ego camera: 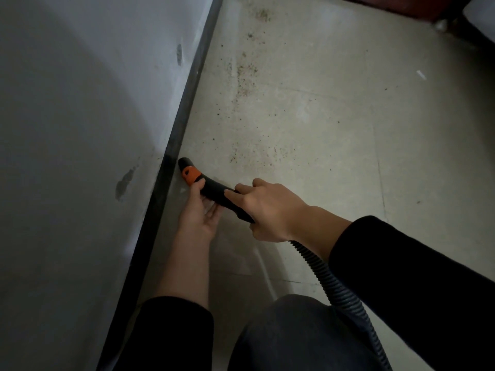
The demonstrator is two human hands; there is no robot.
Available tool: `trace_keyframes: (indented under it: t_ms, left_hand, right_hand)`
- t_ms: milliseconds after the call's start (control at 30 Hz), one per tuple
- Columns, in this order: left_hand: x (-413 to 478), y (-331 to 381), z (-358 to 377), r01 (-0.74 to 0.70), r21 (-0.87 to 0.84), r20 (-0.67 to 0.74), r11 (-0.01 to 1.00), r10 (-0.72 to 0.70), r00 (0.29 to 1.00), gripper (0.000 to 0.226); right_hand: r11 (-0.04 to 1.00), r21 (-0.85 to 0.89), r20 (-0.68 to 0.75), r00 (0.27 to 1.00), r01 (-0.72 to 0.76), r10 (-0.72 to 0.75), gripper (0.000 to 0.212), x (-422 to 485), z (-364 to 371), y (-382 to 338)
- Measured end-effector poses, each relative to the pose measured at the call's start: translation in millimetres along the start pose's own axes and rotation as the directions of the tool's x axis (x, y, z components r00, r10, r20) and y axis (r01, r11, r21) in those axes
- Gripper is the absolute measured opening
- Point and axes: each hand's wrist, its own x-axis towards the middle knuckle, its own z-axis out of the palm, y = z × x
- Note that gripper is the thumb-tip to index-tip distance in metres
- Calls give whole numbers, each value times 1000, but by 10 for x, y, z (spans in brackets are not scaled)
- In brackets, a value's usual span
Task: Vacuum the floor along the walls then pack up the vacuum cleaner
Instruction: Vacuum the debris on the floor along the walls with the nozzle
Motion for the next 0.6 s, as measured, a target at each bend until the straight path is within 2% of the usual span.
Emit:
trace_keyframes:
  t_ms: [333, 600]
  left_hand:
    - [-154, -183, 275, 69, 46, 73, 997, -73, 995, 23]
    - [-240, -352, 418, 91, 83, 96, 992, -99, 990, 21]
  right_hand:
    - [998, 7, 16, 998, -69, 69, 65, -302, -23, 170]
    - [995, 9, 27, 995, -99, 99, 61, -498, -14, 281]
